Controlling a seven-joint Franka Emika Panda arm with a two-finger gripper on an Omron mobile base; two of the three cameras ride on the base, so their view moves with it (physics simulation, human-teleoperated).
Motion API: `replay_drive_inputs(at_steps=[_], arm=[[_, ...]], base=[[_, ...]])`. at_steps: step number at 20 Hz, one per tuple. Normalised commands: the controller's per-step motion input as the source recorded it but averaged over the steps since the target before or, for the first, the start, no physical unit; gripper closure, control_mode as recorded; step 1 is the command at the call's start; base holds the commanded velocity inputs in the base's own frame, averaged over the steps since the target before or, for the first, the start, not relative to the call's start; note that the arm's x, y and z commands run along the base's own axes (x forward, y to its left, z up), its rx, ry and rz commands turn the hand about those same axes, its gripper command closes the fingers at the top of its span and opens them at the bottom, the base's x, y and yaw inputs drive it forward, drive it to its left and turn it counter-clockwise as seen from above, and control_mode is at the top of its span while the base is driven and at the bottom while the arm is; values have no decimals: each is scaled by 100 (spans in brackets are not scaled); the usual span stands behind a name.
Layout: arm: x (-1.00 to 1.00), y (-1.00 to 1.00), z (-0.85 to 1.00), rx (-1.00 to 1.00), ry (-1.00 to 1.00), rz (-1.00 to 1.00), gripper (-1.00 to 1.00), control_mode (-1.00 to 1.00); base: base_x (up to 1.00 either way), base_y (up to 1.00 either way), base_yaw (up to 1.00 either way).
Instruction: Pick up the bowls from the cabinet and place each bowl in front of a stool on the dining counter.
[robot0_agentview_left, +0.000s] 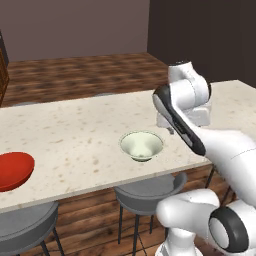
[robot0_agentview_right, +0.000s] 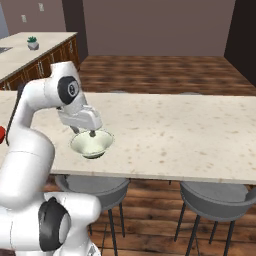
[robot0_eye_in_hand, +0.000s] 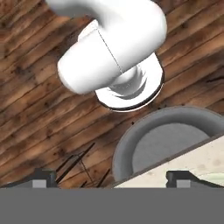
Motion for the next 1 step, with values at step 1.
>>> replay_drive_inputs(at_steps=[1], arm=[[-46,-19,0,30,3,13,-100,-100]], base=[[0,0,0]])
